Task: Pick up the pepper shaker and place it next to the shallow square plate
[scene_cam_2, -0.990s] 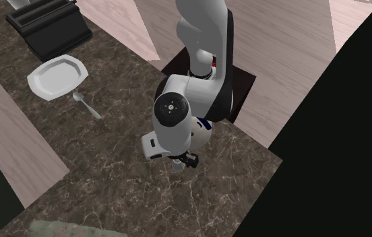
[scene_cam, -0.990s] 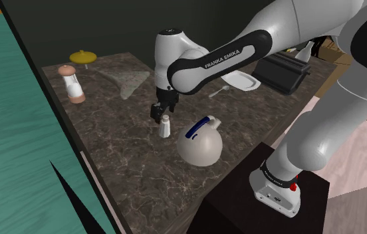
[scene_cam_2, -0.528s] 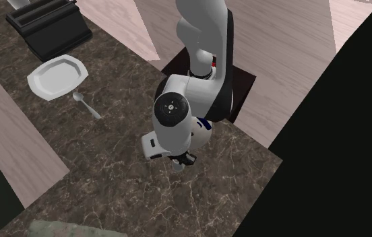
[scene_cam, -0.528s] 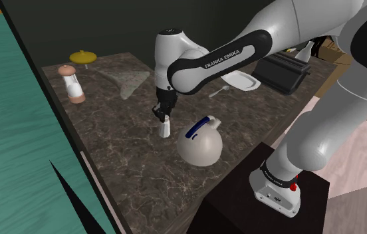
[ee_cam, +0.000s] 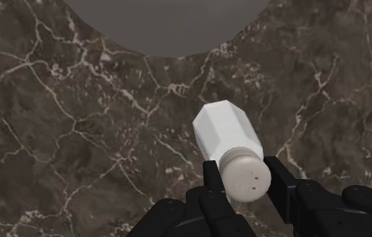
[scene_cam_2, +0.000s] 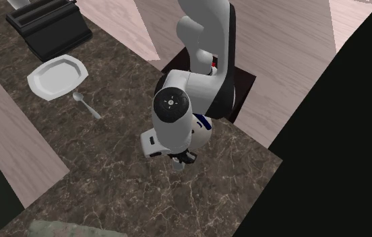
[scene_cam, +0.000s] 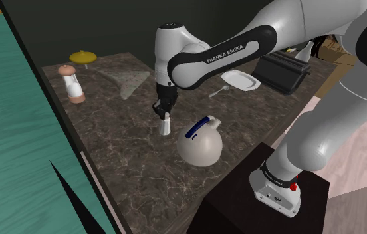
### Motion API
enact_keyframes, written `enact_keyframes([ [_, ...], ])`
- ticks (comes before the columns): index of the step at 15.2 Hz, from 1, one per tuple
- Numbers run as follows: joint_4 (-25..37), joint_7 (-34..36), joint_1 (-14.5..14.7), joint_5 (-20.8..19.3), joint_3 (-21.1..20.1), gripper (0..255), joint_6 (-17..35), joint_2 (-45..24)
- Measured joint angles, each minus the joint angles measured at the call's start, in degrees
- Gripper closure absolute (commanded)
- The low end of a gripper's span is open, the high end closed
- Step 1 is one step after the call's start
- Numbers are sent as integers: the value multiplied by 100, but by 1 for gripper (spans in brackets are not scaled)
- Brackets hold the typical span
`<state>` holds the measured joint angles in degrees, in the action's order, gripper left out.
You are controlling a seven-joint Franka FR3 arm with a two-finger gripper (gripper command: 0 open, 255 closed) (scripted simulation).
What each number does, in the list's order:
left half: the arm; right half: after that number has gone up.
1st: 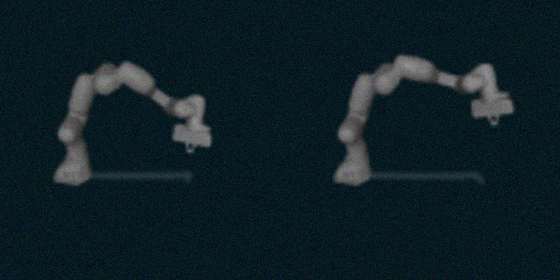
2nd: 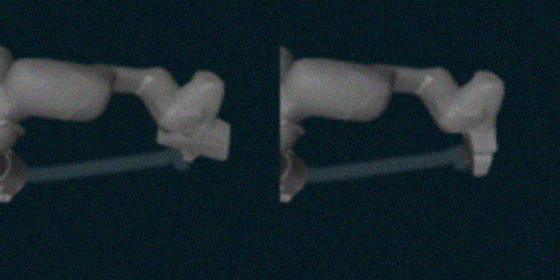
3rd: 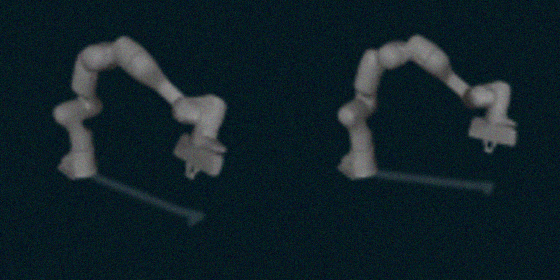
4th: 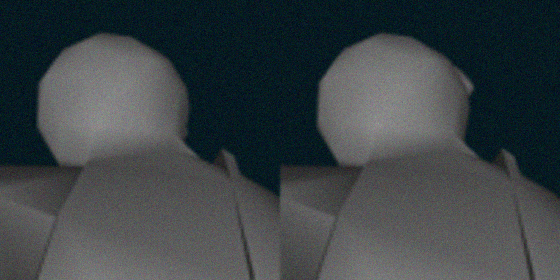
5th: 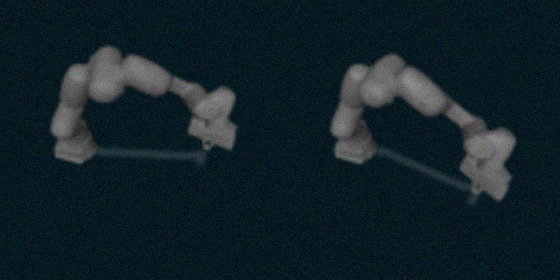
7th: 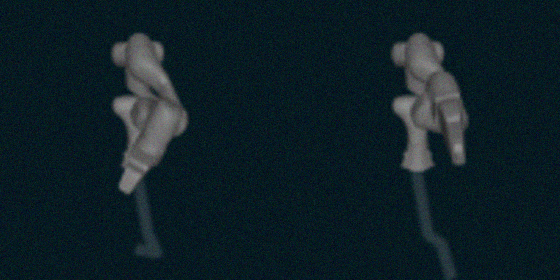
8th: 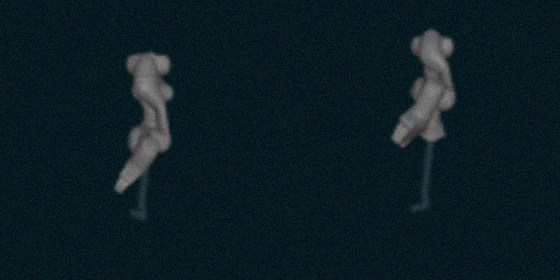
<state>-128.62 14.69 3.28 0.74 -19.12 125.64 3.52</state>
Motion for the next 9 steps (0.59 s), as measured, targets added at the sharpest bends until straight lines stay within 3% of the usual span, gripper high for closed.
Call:
enact_keyframes([
  [9, 419, -75, -3, 92, 28, 255, -674, 269],
])
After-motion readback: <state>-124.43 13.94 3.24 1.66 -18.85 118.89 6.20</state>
